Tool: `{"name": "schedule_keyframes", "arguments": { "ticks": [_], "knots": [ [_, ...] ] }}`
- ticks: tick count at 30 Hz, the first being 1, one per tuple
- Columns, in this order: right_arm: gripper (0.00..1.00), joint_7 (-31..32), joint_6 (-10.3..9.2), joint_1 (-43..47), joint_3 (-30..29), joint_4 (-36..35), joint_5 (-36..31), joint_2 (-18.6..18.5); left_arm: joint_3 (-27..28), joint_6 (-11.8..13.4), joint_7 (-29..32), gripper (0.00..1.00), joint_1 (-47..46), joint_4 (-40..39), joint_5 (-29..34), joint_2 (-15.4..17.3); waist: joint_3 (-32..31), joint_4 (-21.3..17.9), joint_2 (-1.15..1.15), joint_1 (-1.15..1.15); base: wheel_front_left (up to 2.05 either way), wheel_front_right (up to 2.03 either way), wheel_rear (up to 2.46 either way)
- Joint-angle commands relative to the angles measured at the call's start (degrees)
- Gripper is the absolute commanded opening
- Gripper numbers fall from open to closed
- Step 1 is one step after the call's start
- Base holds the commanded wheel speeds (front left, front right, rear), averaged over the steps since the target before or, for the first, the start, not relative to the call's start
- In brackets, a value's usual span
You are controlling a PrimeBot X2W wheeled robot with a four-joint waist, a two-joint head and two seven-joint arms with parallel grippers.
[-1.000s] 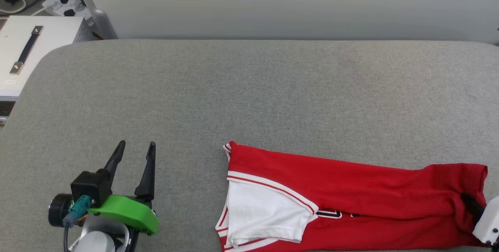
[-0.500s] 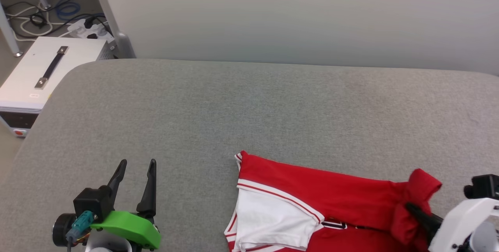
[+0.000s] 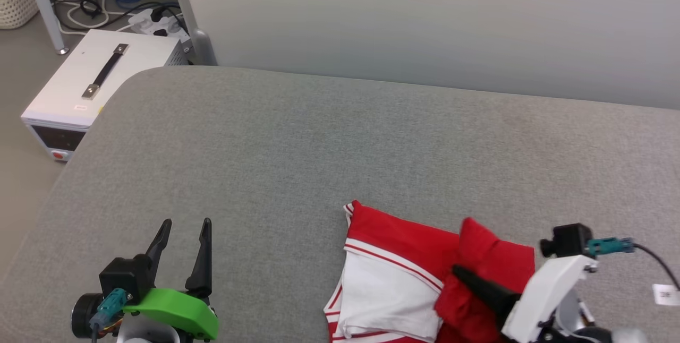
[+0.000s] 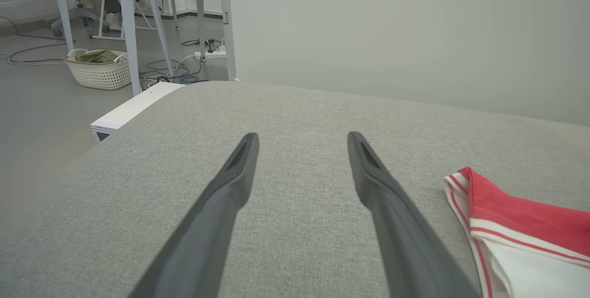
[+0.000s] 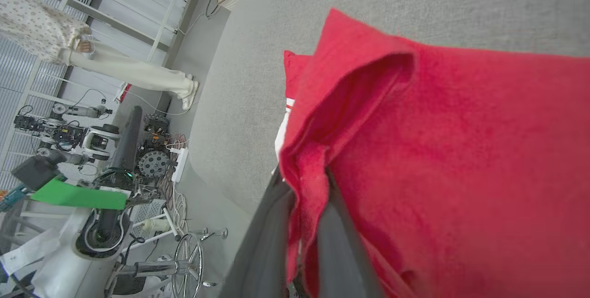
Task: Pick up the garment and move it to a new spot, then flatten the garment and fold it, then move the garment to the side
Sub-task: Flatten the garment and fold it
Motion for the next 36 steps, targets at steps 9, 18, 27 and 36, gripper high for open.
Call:
{"name": "schedule_keyframes", "arguments": {
  "ticks": [9,18,27,36],
  "knots": [
    [0.00,-8.43,-0.03,-6.40,8.96,10.57,1.56,0.28,-0.02,-0.41,-0.34,1.00,-0.53,0.60,0.55,-0.59,1.67,2.98,0.00,0.00,0.00,0.00,0.00],
    [0.00,-14.16,-0.03,-13.03,13.28,21.35,1.31,0.29,-0.33,-0.48,-0.34,1.00,-1.40,1.34,0.48,-0.93,2.66,5.44,0.00,0.00,0.00,0.00,0.00],
    [1.00,-17.18,-0.03,-16.24,17.75,26.93,3.39,0.29,-0.50,-0.53,-0.34,1.00,-1.41,2.47,0.14,-0.78,2.39,6.61,0.00,0.00,0.00,0.00,0.00],
    [1.00,-18.79,-0.03,-17.81,20.94,25.90,6.69,0.29,-0.74,-0.56,-0.34,1.00,-1.32,2.73,0.09,0.26,0.67,4.89,0.00,0.00,0.00,0.00,0.00]
  ]
}}
